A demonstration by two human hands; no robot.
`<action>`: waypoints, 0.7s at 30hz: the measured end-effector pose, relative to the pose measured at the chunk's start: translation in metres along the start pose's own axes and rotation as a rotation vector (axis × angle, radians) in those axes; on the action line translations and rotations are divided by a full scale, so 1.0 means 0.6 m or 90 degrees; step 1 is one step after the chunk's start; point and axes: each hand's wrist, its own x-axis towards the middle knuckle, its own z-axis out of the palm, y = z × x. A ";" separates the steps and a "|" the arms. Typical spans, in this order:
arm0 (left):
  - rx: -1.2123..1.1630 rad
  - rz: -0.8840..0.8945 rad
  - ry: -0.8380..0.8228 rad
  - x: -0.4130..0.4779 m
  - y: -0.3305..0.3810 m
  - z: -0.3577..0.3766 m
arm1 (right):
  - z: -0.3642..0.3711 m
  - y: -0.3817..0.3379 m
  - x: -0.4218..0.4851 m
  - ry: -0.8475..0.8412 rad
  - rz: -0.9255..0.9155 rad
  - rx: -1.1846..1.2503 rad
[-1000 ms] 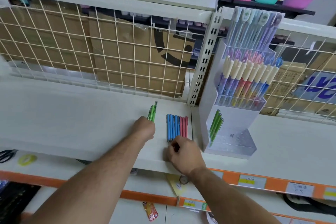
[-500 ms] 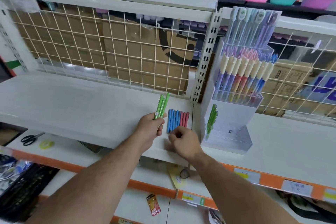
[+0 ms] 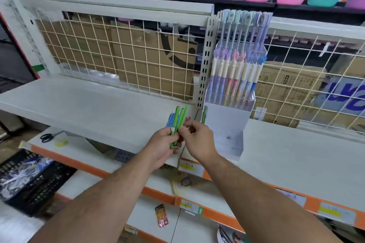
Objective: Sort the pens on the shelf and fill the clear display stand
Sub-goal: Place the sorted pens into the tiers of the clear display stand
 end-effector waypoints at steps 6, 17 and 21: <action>0.027 0.001 -0.017 -0.003 -0.013 0.033 | -0.038 0.010 -0.003 0.036 -0.007 0.015; 0.125 0.043 0.156 0.064 -0.018 0.025 | -0.126 0.005 0.003 0.135 0.037 0.000; 0.131 0.012 0.148 0.080 -0.035 0.024 | -0.150 0.011 0.018 0.177 0.069 -0.013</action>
